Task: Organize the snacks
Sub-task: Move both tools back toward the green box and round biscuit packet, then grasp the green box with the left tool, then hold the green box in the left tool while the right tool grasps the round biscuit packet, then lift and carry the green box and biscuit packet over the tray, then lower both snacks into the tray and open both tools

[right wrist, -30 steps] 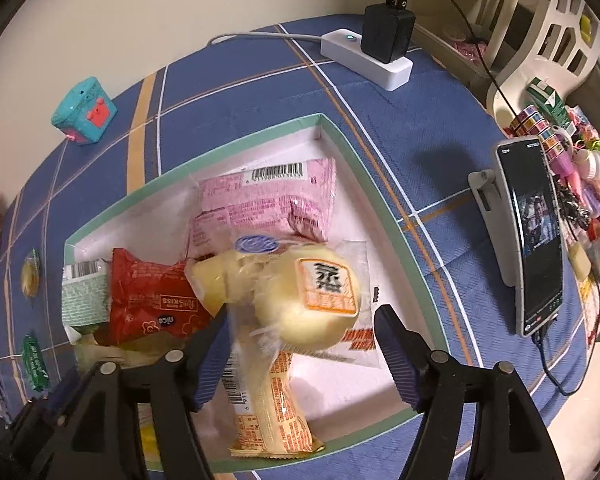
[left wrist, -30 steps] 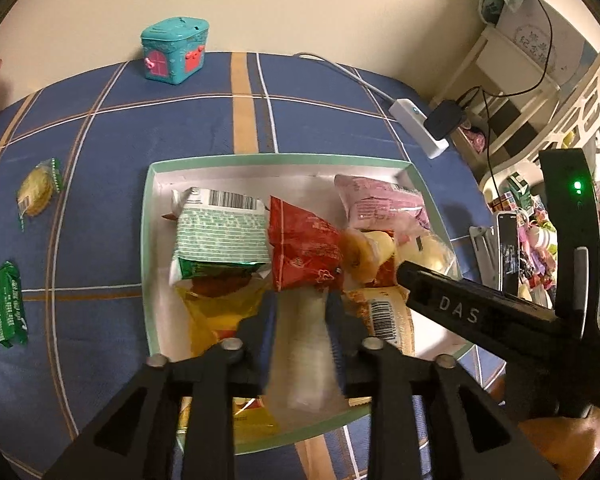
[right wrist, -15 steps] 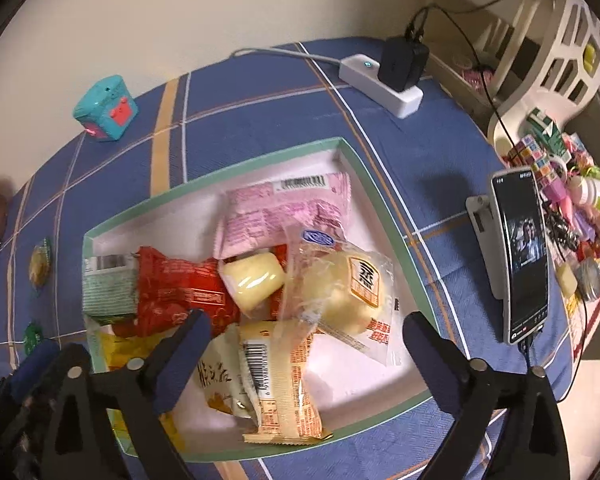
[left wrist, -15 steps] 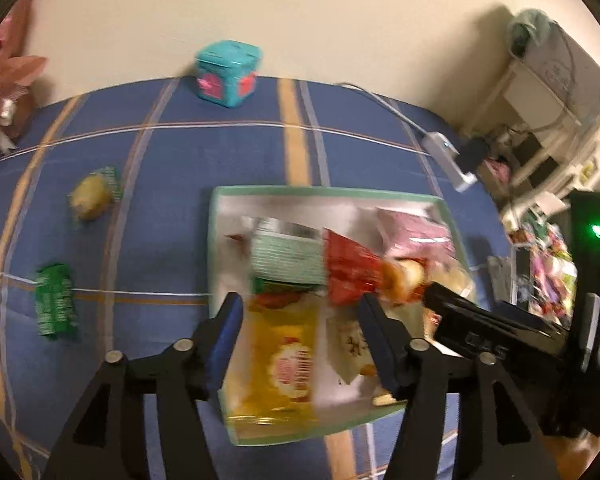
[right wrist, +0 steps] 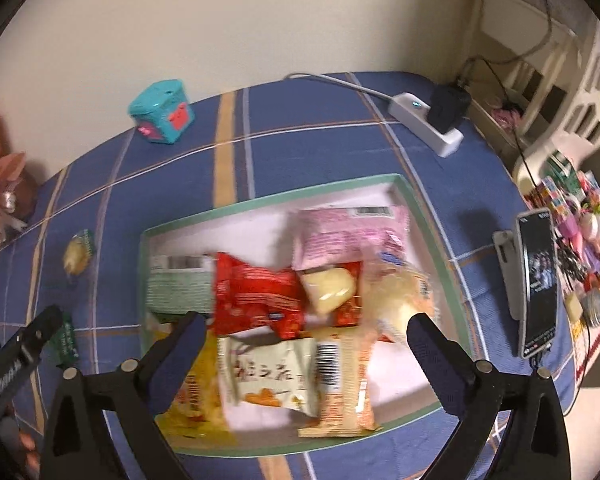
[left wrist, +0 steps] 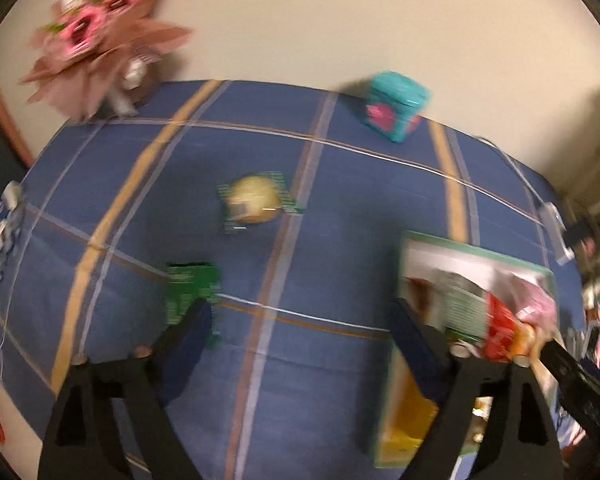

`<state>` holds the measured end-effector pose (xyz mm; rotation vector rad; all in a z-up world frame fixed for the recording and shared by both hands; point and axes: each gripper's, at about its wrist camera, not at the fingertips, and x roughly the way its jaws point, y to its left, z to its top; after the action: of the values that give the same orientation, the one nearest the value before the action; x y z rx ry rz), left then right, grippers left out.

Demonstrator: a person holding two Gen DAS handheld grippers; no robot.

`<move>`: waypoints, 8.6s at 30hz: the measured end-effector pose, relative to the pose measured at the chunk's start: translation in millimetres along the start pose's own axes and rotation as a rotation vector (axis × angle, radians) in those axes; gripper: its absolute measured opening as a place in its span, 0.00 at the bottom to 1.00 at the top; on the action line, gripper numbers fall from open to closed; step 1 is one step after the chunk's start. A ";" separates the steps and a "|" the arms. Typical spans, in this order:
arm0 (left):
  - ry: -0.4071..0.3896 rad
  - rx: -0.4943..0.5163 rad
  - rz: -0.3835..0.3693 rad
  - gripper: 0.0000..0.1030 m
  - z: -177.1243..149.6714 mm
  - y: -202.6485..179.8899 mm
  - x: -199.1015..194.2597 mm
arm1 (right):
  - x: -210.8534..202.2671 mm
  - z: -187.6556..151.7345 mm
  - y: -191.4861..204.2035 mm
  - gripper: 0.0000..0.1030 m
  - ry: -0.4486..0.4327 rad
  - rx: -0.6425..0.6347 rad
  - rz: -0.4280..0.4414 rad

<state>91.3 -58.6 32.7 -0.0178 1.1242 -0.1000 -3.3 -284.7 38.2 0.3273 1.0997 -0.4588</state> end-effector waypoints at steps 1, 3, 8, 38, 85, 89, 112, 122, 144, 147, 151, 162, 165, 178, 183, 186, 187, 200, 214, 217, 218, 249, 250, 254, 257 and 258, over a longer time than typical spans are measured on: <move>0.004 -0.031 0.015 0.93 1.7 11.8 1.5 | -0.7 -0.3 7.1 1.00 -0.002 -0.015 0.007; 0.008 -0.069 0.035 0.97 3.7 27.8 3.7 | -2.2 -1.1 18.4 1.00 -0.007 -0.033 0.015; 0.012 -0.122 0.107 1.00 7.4 61.1 7.5 | -1.5 -1.7 47.3 1.00 -0.006 -0.075 0.031; 0.164 -0.232 0.058 1.00 6.7 142.8 61.5 | 50.3 -45.9 207.3 1.00 0.097 -0.339 0.155; 0.203 -0.182 -0.088 0.39 21.1 111.0 103.9 | 77.3 -43.5 214.9 1.00 0.106 -0.360 0.135; 0.190 -0.199 -0.099 0.39 25.4 116.1 104.1 | 76.2 -39.8 214.4 1.00 0.103 -0.357 0.137; 0.052 -0.345 -0.133 0.39 76.2 168.1 116.8 | 109.3 31.8 288.6 0.92 0.080 -0.418 0.211; 0.054 -0.369 -0.132 0.39 75.0 179.7 122.5 | 138.6 37.5 329.4 0.92 0.107 -0.513 0.176; 0.085 -0.373 -0.148 0.39 69.3 173.2 119.3 | 122.1 33.6 290.3 0.59 0.109 -0.452 0.229; 0.086 -0.356 -0.137 0.39 65.2 169.0 110.9 | 106.8 26.2 278.7 0.59 0.091 -0.441 0.234; 0.079 -0.328 -0.123 0.39 59.8 163.1 96.5 | 83.7 12.0 261.8 0.59 0.071 -0.438 0.233; 0.052 -0.210 -0.094 0.39 33.7 126.5 53.1 | 42.5 -15.8 216.5 0.59 0.047 -0.373 0.240; 0.037 -0.160 -0.100 0.39 28.0 106.3 40.6 | 34.2 -23.7 201.4 0.59 0.034 -0.361 0.229; 0.004 0.077 -0.200 0.39 -0.9 -3.9 0.1 | 2.6 -35.2 87.9 0.59 -0.006 -0.150 0.160; -0.010 0.152 -0.209 0.39 -12.3 -37.4 -12.2 | -7.4 -29.9 50.6 0.59 -0.039 -0.085 0.144; -0.017 0.187 -0.226 0.39 -17.6 -53.7 -17.1 | -14.2 -25.0 29.1 0.59 -0.067 -0.040 0.144; -0.020 0.202 -0.229 0.39 -20.0 -60.0 -18.4 | -15.7 -22.9 20.3 0.59 -0.075 -0.021 0.146; -0.008 0.297 -0.282 0.39 -30.6 -118.0 -13.0 | -16.6 -3.5 -33.9 0.59 -0.123 0.078 0.138; 0.019 0.341 -0.265 0.39 -31.0 -142.4 8.5 | -1.2 5.3 -40.1 0.59 -0.091 0.090 0.155; 0.029 0.345 -0.259 0.39 -33.0 -143.4 13.6 | 2.7 6.3 -36.9 0.59 -0.079 0.080 0.161; 0.034 0.346 -0.259 0.39 -33.5 -143.6 15.5 | 4.9 6.0 -36.0 0.59 -0.070 0.078 0.161; 0.073 0.371 -0.239 0.40 -43.0 -148.2 42.0 | 44.1 -4.5 -34.4 0.60 0.057 0.093 0.203; 0.073 0.374 -0.238 0.40 -43.1 -148.8 42.9 | 44.8 -4.8 -34.3 0.60 0.060 0.093 0.203; 0.075 0.377 -0.238 0.41 -43.3 -149.9 44.0 | 47.7 -5.3 -36.8 0.64 0.071 0.102 0.191; 0.080 0.370 -0.239 0.42 -42.9 -148.8 45.9 | 48.9 -5.4 -38.8 0.69 0.076 0.108 0.187; 0.083 0.366 -0.238 0.46 -42.8 -148.5 46.9 | 49.1 -5.3 -38.7 0.70 0.077 0.107 0.186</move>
<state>62.3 -209.0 -18.3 0.1805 1.1694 -0.5210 -8.7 -324.9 -9.7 0.5408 1.1094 -0.3423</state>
